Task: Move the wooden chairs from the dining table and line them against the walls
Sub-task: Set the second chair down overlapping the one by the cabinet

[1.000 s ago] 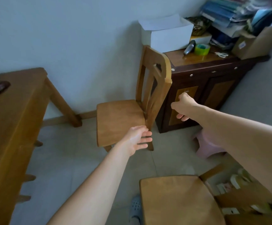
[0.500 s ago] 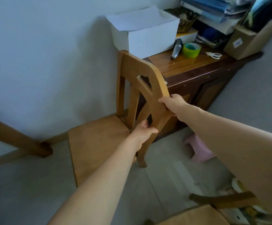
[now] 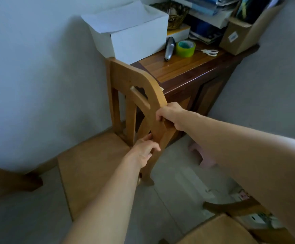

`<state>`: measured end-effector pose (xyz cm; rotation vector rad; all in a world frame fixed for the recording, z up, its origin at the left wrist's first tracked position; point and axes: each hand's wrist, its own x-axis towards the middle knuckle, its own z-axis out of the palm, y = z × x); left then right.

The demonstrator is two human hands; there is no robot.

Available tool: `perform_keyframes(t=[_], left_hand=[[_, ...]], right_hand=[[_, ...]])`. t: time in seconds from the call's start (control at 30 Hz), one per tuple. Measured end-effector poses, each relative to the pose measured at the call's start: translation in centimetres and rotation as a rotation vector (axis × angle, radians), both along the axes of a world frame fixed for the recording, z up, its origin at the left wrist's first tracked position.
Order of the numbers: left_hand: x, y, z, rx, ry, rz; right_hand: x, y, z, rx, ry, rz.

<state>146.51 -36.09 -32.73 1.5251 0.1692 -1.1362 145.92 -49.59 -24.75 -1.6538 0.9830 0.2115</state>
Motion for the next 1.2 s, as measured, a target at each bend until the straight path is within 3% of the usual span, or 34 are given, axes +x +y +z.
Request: perform_keyframes(t=[0.33, 0.67, 1.2], left_hand=[[-6.0, 1.2, 0.2, -0.013, 0.138, 0.193], [-14.5, 0.5, -0.3, 0.083, 0.054, -0.022], [-22.2, -4.9, -0.1, 0.075, 0.113, -0.077]], right_hand=[[-7.2, 0.9, -0.5, 0.041, -0.058, 0.030], [-16.1, 1.7, -1.5, -0.095, -0.093, -0.107], [-24.9, -3.3, -1.0, -0.367, -0.101, -0.083]])
